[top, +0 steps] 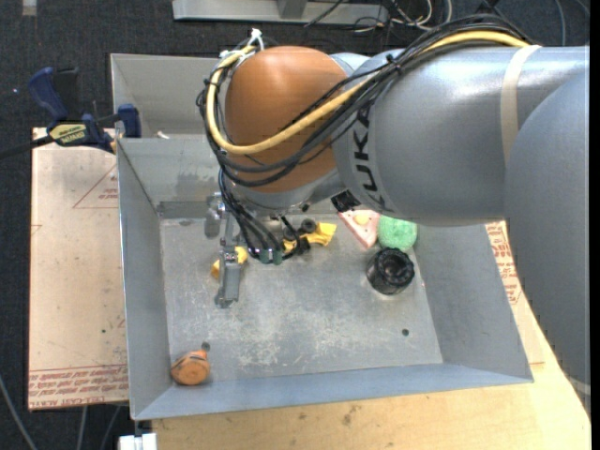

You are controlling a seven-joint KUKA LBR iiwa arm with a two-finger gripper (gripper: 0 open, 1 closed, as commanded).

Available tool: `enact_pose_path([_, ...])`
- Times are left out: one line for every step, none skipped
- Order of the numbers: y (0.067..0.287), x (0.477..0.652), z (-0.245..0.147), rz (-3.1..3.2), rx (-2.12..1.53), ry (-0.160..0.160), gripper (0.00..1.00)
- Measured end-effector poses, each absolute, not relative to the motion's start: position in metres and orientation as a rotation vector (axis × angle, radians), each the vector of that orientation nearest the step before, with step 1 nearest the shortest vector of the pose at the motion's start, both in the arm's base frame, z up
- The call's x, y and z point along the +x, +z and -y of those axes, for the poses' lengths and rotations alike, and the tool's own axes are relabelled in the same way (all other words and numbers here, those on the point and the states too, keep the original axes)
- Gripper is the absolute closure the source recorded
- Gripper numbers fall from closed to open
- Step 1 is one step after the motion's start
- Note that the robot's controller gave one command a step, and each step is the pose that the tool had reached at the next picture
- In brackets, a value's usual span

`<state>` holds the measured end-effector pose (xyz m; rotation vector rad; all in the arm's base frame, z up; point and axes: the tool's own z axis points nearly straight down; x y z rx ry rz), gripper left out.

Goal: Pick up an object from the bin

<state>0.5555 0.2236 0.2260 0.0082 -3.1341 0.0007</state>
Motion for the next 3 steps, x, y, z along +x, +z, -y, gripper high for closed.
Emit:
enact_pose_path([0.231, 0.557, -0.222, 3.142, 0.001, -0.002, 0.00])
enact_pose_path([0.180, 0.584, -0.195, 3.100, 0.550, -0.003, 0.00])
enact_pose_path([0.160, 0.589, -0.177, 3.067, 0.679, -0.003, 0.00])
